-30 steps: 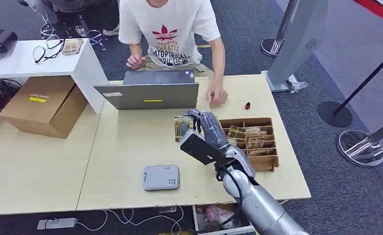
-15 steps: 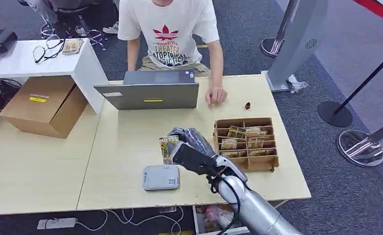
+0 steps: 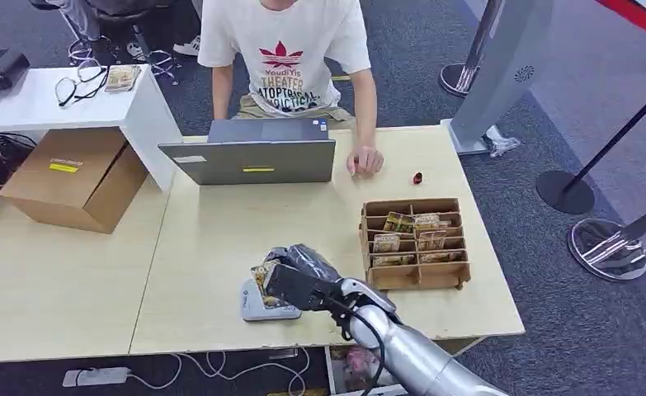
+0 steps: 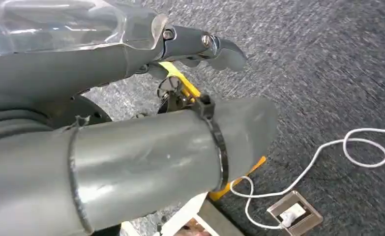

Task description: Pass the card to the sensor for recognition and then transmit it.

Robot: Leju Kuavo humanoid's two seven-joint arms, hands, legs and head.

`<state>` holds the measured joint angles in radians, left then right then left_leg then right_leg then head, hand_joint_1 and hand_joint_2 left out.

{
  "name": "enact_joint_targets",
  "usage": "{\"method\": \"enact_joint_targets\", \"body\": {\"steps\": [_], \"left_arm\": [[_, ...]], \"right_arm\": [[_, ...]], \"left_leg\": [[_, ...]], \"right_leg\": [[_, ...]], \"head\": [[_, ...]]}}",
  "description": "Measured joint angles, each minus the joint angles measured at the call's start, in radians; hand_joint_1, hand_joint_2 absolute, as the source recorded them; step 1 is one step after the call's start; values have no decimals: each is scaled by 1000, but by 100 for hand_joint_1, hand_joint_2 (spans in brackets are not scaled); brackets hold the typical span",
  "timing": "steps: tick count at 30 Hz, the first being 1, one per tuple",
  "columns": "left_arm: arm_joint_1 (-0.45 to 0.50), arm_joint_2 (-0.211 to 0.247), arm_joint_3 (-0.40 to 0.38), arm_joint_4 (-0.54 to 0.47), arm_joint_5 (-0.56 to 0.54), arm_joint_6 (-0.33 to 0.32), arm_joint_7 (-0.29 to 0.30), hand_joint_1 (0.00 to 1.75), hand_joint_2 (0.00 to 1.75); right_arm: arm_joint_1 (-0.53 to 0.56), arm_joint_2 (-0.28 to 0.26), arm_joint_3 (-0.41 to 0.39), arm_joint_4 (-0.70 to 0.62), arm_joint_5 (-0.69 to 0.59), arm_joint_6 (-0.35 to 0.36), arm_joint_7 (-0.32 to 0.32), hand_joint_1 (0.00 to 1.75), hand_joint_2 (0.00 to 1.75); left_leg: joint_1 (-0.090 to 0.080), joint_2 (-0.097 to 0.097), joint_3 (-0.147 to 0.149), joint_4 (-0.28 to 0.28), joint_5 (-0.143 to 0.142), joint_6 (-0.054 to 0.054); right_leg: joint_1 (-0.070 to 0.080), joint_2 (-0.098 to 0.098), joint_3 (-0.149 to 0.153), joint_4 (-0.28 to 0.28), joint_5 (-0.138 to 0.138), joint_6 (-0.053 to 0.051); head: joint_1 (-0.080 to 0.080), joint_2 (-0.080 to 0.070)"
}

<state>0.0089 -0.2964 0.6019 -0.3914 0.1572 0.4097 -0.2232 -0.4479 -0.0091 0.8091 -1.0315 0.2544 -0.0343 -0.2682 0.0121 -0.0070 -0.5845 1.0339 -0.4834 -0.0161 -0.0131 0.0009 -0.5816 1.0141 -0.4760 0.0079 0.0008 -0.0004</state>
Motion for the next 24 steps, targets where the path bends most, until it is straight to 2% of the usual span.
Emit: {"method": "enact_joint_targets", "body": {"steps": [13, 24], "left_arm": [[25, 0, -56, 0, -10, 2, -13, 0, 0], [41, 4, -93, -23, 61, 4, 36, 0, 0]], "right_arm": [[-31, 22, 43, 111, -12, 14, -7, 175, 175], [-50, 31, 78, 231, -29, 9, -9, 175, 175]], "left_leg": [[0, 0, 0, 0, 0, 0], [0, 0, 0, 0, 0, 0]], "right_leg": [[0, 0, 0, 0, 0, 0], [0, 0, 0, 0, 0, 0]], "head": [[0, 0], [1, 0]]}}
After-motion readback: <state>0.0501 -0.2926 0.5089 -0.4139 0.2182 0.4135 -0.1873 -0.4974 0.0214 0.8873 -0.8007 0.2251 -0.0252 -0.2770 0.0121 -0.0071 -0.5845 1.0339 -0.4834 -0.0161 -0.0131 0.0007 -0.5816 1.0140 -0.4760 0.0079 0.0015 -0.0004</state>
